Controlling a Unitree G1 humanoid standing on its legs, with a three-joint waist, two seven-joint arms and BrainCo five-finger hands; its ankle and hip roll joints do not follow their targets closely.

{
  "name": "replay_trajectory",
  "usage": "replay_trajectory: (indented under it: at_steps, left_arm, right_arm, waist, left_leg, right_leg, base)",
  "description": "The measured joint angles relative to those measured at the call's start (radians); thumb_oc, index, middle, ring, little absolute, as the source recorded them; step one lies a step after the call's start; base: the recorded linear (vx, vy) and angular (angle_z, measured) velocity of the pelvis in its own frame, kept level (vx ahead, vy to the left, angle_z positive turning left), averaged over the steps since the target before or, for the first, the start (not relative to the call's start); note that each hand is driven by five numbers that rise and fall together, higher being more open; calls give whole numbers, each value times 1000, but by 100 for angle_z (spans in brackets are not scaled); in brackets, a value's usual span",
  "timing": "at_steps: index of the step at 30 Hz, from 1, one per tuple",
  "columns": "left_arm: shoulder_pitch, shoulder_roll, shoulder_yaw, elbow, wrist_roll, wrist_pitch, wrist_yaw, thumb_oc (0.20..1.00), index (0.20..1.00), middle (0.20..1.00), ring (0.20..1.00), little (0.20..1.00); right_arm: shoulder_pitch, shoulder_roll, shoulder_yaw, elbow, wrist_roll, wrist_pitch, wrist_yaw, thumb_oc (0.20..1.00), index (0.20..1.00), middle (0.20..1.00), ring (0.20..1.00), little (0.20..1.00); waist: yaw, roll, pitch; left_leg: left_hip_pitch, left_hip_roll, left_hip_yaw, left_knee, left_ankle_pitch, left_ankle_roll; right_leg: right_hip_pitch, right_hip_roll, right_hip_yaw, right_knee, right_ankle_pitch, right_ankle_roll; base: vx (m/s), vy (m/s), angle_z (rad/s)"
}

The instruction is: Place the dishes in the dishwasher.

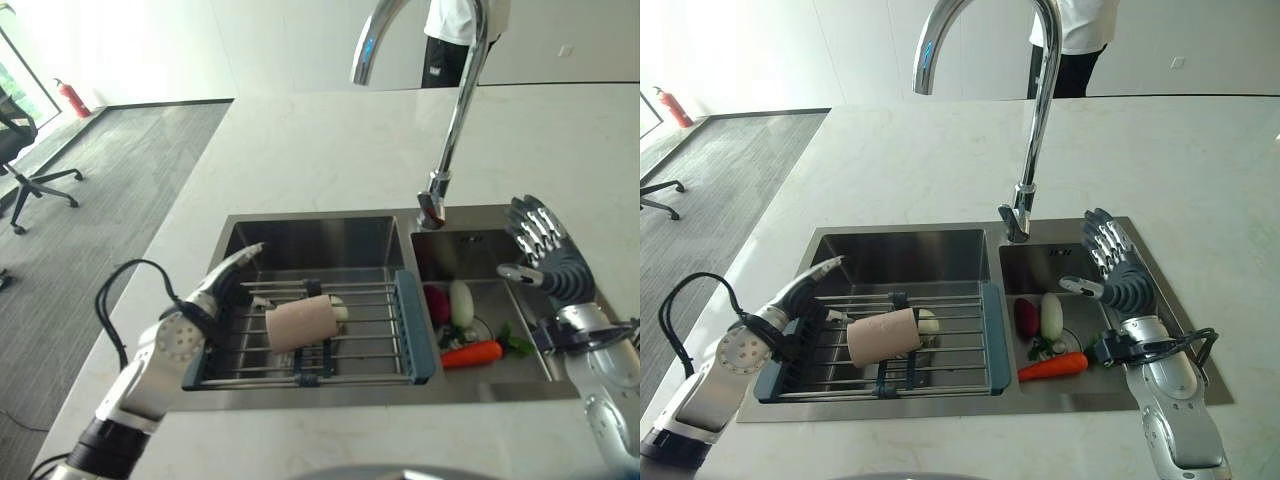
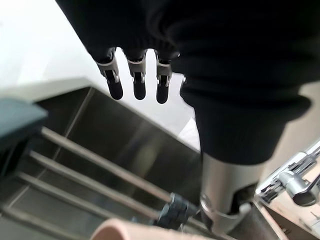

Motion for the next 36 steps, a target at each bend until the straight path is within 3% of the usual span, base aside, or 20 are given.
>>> replay_trajectory:
  at_steps: [4, 23, 36]
  left_arm:
    - [-1, -42, -29, 7, -3, 25, -26, 1000, 1000, 1000, 1000, 1000]
    - [20, -43, -25, -1, 11, 22, -73, 1000, 1000, 1000, 1000, 1000]
    - [23, -26, -39, -11, 147, -44, -105, 1000, 1000, 1000, 1000, 1000]
  right_arm:
    - [-3, 0, -1, 0, -18, 0, 0, 1000, 1000, 1000, 1000, 1000]
    - [7, 0, -1, 0, -18, -2, -21, 1000, 1000, 1000, 1000, 1000]
    - [8, 0, -1, -1, -18, -7, -22, 1000, 1000, 1000, 1000, 1000]
  waist:
    - [-6, -2, 1]
    - [-6, -28, 3]
    - [-7, -41, 12]
  left_leg:
    - [1, 0, 2, 0, 0, 0]
    - [1, 1, 4, 0, -2, 1]
    - [-1, 1, 5, 0, -9, 1]
  right_leg:
    - [0, 0, 2, 0, 1, 0]
    - [0, 1, 3, -5, -3, 6]
    - [-4, 1, 3, -5, -8, 13]
  base:
    - [3, -2, -2]
    - [0, 0, 0]
    - [0, 0, 0]
